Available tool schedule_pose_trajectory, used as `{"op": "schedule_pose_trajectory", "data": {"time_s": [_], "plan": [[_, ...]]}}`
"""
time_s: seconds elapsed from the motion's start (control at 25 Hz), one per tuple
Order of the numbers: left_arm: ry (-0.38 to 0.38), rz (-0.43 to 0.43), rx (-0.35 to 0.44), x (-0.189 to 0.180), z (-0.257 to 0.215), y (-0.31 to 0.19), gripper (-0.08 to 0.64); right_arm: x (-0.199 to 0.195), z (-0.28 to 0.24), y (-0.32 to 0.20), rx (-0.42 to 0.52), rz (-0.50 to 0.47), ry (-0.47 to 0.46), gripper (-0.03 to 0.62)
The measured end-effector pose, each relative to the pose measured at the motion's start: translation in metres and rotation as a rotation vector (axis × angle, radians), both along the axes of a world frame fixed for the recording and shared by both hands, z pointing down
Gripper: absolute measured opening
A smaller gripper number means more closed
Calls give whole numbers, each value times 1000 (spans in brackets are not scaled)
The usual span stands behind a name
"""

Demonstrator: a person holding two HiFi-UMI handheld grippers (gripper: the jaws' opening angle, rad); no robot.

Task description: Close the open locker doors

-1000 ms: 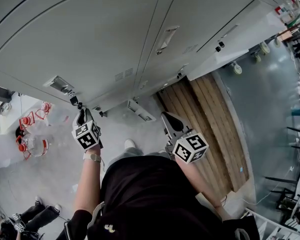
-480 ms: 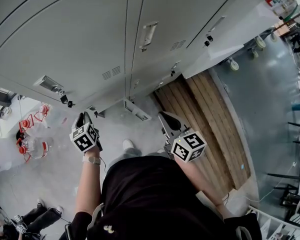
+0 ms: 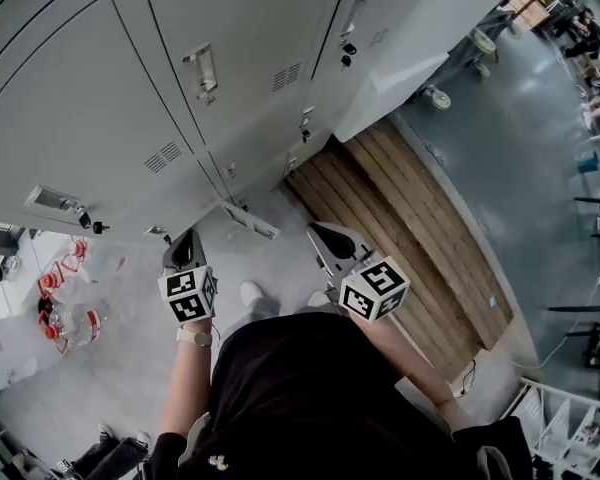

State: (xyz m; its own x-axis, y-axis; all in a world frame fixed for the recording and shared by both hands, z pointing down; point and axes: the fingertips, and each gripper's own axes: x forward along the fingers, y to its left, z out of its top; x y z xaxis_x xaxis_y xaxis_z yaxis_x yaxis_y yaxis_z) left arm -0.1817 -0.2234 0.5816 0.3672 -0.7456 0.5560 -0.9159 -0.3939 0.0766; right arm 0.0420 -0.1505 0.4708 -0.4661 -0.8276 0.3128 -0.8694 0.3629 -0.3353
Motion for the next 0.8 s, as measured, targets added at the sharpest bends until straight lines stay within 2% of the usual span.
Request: {"op": "schedule_pose_trajectory", "data": {"time_s": [0.2, 0.44, 0.8], "plan": [[11, 220, 78, 83, -37, 8, 20, 44, -7, 25, 19, 93, 2, 29], [143, 449, 141, 172, -88, 33, 18, 80, -37, 47, 86, 139, -1, 29], [280, 724, 237, 251, -154, 77, 18, 114, -82, 71, 215, 177, 86, 29]]}}
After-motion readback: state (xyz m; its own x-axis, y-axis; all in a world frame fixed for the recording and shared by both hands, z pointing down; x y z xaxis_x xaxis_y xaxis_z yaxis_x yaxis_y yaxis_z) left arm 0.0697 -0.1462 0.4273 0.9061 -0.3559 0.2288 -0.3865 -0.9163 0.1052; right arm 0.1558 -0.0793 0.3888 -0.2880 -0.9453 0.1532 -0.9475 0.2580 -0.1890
